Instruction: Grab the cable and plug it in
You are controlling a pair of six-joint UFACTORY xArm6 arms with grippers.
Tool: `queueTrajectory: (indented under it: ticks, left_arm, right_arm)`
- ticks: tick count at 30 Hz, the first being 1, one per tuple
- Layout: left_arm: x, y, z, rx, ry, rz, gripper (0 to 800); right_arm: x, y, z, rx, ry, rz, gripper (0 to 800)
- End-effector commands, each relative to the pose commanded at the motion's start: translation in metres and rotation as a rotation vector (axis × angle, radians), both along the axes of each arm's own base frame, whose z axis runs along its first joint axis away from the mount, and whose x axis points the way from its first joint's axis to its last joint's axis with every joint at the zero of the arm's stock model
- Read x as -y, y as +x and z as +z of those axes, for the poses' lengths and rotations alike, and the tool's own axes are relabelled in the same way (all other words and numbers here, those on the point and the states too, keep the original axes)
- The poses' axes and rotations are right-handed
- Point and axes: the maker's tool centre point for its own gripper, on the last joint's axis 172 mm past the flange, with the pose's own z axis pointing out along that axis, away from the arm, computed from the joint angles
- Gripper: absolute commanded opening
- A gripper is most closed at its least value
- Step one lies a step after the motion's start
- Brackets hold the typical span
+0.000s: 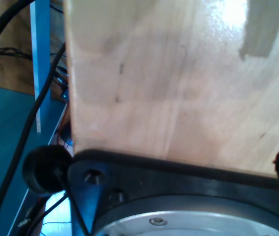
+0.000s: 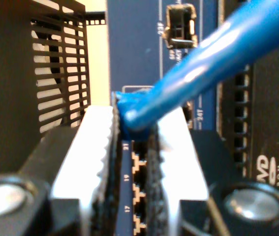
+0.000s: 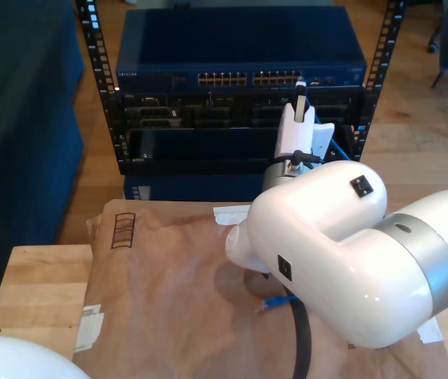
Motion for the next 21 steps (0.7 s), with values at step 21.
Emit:
queueTrajectory:
  ticks: [21]
  left_arm:
    - [0.0,0.0,0.0,0.0,0.0,0.0,800]
  right_arm:
    - [-0.011,0.006,0.002,-0.009,-0.031,0.038,0]
